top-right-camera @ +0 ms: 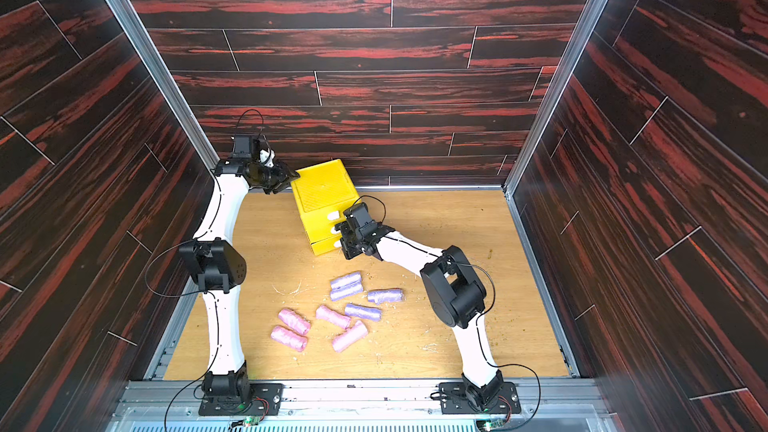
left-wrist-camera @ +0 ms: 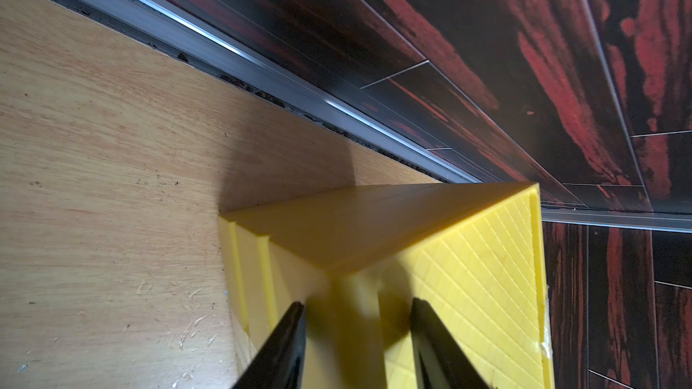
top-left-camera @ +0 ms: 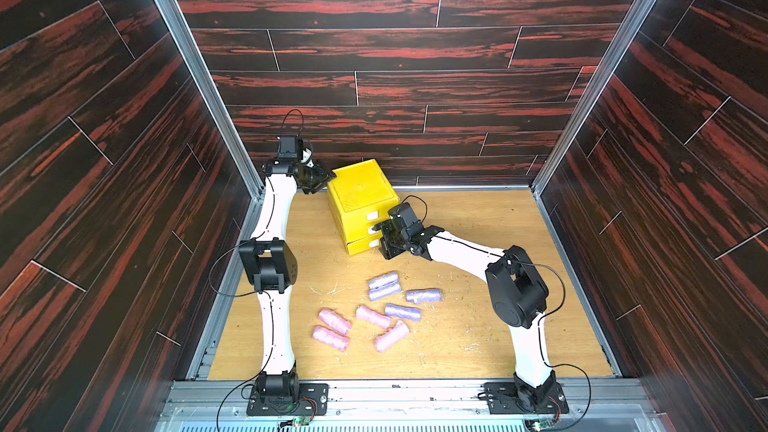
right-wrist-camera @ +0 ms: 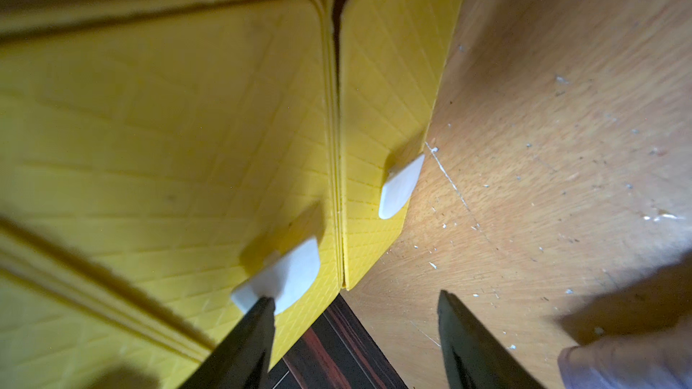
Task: Sort the rolls of trash bags by color and place them into the drawer
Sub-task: Open the drawer in the storage box.
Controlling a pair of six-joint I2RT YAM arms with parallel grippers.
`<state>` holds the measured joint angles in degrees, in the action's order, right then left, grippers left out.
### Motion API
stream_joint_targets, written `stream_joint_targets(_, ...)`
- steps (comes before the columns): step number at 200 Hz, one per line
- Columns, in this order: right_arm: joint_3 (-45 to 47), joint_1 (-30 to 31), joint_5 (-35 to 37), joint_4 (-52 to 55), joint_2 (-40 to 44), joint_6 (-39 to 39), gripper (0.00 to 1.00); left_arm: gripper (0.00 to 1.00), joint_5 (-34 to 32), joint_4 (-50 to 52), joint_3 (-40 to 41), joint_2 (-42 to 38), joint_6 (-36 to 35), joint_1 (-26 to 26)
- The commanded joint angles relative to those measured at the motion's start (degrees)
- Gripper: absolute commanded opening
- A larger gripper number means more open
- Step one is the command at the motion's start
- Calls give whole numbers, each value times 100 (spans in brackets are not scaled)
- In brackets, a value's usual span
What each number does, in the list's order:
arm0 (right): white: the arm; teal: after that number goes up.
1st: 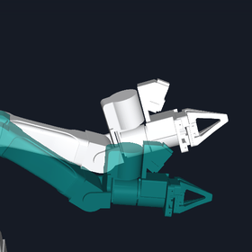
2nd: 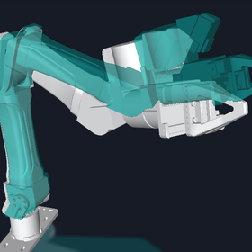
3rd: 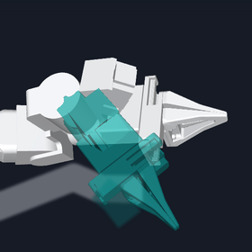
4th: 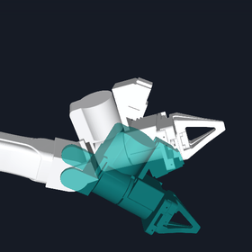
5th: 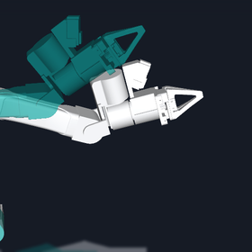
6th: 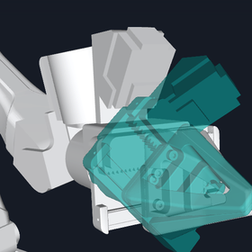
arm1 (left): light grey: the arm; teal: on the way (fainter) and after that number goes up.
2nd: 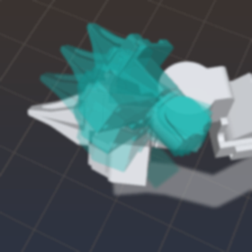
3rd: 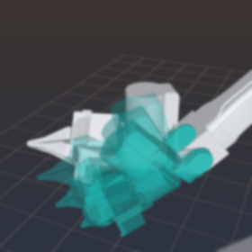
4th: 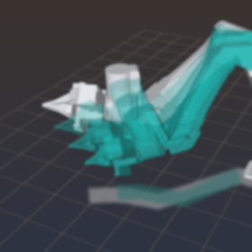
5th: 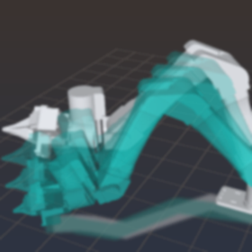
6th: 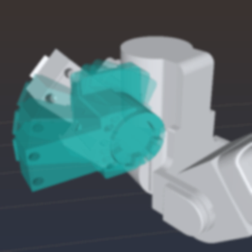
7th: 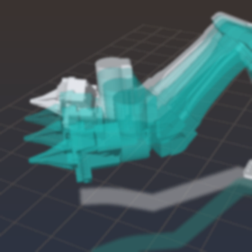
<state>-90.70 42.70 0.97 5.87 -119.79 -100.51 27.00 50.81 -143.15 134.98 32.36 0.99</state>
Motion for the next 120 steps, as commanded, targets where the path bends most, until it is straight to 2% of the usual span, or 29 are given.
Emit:
stream_joint_targets(1,51,56,236,-319,122,31,72,48,167,904,233,354,-133,-324)
stream_joint_targets(59,99,63,503,-499,250,92,72,48,171,915,236,337,-151,-319)
stream_joint_targets(120,-643,63,351,115,-296,45,72,48,193,916,248,355,-150,-320)
